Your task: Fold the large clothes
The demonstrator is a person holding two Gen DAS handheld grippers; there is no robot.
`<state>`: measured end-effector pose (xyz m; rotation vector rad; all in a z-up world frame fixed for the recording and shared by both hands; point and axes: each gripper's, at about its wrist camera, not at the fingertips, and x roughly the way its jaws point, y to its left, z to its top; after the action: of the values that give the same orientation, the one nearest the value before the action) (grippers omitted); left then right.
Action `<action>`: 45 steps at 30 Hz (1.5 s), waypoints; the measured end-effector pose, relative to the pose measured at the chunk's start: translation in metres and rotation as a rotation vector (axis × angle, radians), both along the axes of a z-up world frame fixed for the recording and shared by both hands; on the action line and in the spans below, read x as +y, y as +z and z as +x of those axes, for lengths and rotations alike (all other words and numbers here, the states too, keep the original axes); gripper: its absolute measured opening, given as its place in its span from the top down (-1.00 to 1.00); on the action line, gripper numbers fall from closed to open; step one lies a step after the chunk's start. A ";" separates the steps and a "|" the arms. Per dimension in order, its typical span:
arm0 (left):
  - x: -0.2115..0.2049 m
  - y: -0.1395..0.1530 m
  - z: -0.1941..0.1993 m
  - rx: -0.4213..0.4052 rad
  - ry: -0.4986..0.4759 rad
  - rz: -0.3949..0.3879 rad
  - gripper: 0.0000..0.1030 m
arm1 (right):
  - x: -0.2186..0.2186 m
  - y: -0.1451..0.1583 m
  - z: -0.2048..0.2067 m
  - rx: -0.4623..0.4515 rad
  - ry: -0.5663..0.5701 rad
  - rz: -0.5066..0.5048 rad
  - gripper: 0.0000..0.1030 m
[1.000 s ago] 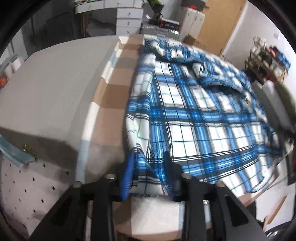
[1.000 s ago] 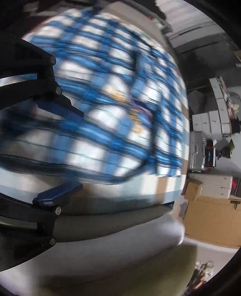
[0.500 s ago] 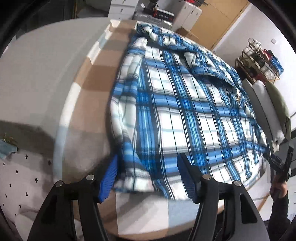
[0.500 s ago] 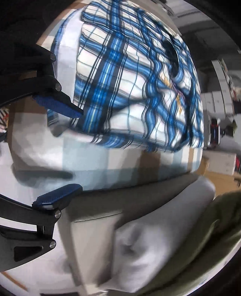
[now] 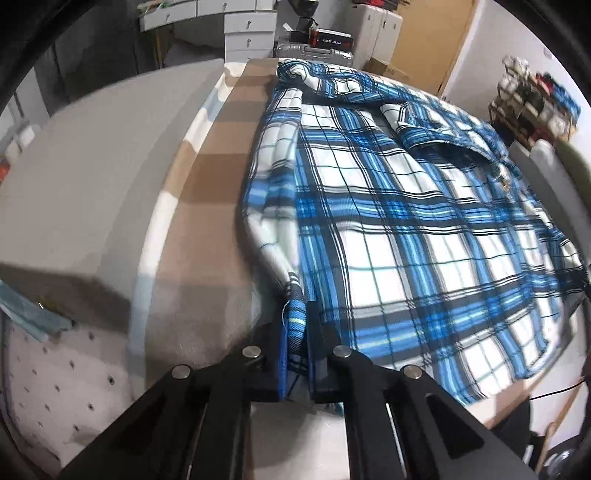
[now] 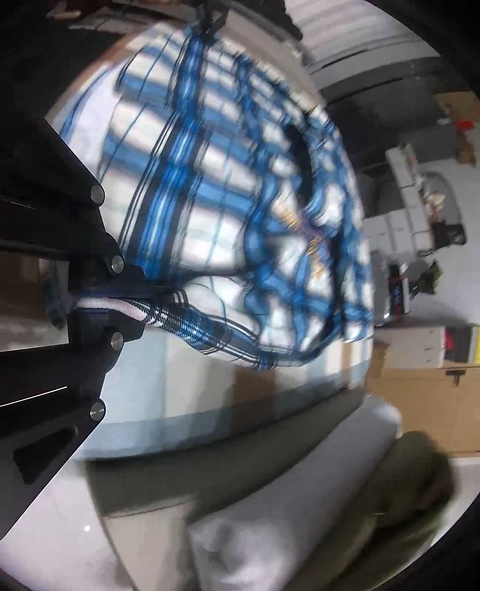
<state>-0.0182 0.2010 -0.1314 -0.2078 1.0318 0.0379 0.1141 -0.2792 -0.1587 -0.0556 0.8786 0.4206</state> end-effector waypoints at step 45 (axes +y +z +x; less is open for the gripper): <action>0.118 0.057 0.177 0.003 0.151 -0.282 -0.49 | 0.002 0.038 0.202 0.158 -0.314 0.315 -0.04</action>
<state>0.1588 0.3186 -0.0740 -0.5426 1.0211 0.0290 0.3162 -0.2771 -0.1204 0.4060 0.9488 0.2662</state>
